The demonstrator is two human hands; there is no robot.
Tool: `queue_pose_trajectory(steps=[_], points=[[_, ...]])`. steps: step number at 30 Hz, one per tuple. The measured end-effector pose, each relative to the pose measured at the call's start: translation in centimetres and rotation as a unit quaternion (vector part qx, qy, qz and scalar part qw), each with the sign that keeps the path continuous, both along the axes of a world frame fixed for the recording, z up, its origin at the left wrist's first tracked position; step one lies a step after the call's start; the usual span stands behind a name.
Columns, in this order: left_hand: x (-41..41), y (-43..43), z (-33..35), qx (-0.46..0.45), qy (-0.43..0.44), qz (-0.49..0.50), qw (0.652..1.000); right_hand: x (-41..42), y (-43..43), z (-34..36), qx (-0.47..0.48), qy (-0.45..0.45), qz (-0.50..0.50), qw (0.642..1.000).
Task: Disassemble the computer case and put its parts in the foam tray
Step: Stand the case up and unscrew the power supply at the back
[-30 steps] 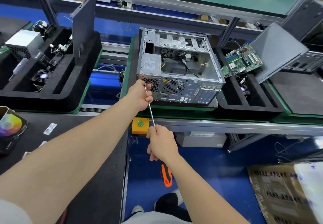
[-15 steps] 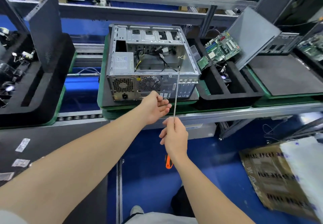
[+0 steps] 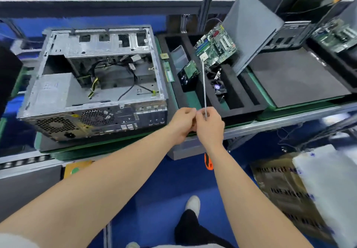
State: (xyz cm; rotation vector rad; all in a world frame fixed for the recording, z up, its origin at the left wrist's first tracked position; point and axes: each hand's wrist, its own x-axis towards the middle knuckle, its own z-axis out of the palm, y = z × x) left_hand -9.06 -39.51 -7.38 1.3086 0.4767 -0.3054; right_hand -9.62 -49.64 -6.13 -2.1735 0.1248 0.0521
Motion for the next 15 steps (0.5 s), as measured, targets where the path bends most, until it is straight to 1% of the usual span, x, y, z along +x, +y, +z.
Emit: queue_pose_trajectory(steps=[1, 3, 4, 7, 11, 15], points=[[1.5, -0.5, -0.4, 0.040, -0.004, 0.001, 0.999, 2.0, -0.8, -0.1, -0.016, 0.012, 0.012, 1.000], [4.0, -1.2, -1.2, 0.150, -0.013, 0.013, 0.989, 5.7, -2.0, -0.5, -0.054, 0.043, 0.050, 0.996], [5.0, -1.5, -1.5, 0.200, -0.014, 0.019, 0.979, 7.4, -2.4, -0.7, -0.073, 0.056, 0.073, 0.993], [7.5, -1.9, -2.4, 0.312, -0.013, 0.027, 0.950, 11.4, -2.9, -1.4, -0.103, 0.080, 0.126, 0.983], [9.8, -1.9, -3.7, 0.452, -0.049, -0.017, 0.890, 14.6, -2.6, -2.7, -0.114, 0.102, 0.163, 0.975], [10.4, -1.6, -4.3, 0.556, -0.034, -0.115, 0.822, 16.1, -2.5, -4.3, -0.112, 0.136, 0.171, 0.969]])
